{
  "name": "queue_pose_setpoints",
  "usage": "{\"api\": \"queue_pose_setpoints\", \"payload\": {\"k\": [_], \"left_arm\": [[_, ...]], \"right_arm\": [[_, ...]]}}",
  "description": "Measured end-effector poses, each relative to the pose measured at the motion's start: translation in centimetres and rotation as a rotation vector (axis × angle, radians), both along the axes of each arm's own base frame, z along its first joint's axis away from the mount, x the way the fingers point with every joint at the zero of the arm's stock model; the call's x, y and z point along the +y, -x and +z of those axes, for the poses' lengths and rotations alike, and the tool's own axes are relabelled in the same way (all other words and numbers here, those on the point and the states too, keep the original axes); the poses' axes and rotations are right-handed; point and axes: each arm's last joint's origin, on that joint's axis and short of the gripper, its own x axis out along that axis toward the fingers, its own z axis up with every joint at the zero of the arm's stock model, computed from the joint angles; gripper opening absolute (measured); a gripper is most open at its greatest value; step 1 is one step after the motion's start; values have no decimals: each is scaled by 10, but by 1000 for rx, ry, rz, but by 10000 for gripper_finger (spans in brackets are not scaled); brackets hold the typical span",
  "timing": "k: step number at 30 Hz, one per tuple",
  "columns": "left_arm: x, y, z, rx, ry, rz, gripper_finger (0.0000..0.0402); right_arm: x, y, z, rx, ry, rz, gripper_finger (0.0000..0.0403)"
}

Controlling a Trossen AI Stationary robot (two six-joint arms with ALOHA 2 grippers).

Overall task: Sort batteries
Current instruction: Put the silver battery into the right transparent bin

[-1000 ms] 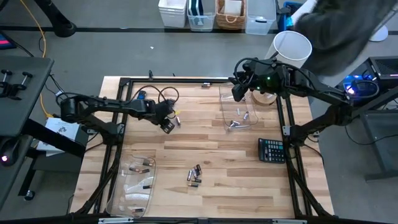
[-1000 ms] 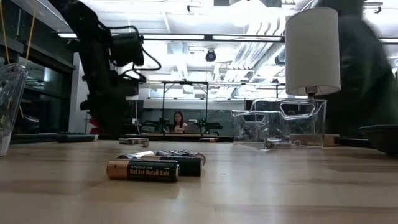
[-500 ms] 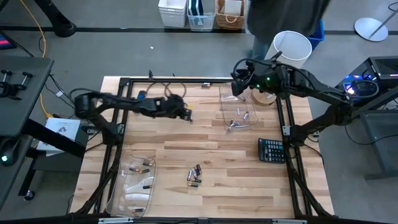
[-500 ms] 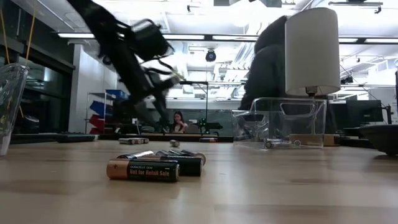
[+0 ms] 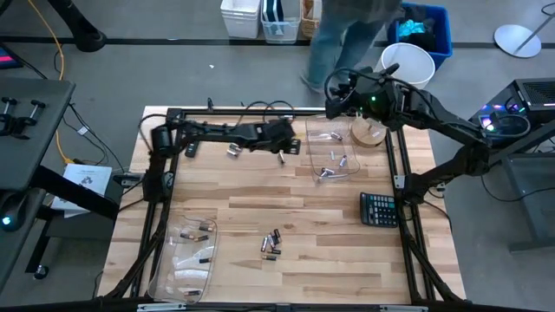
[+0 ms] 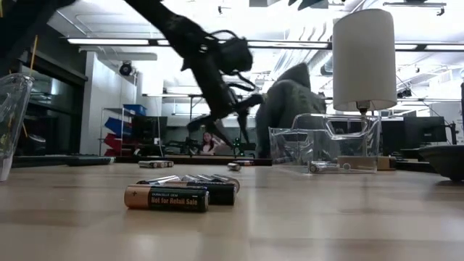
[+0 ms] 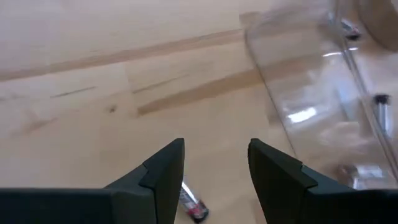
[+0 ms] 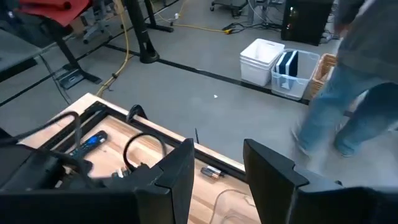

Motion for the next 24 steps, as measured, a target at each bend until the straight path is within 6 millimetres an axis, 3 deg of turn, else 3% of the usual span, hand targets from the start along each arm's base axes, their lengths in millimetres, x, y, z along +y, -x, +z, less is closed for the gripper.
{"api": "queue_pose_setpoints", "payload": {"k": [5, 10, 19, 24], "left_arm": [[5, -29, -27, 103, -27, 14, 167], [4, -43, -46, 125, 7, 75, 167], [-17, -26, -28, 269, 123, 78, 166], [-28, -20, -6, 319, 5, 60, 162]], "right_arm": [[-10, 3, 0, 70, 47, 6, 134], [-17, 6, 0, 101, 72, 3, 134], [-33, 11, 1, 44, 19, 6, 134], [-39, 14, 1, 80, 41, 2, 134]]}}
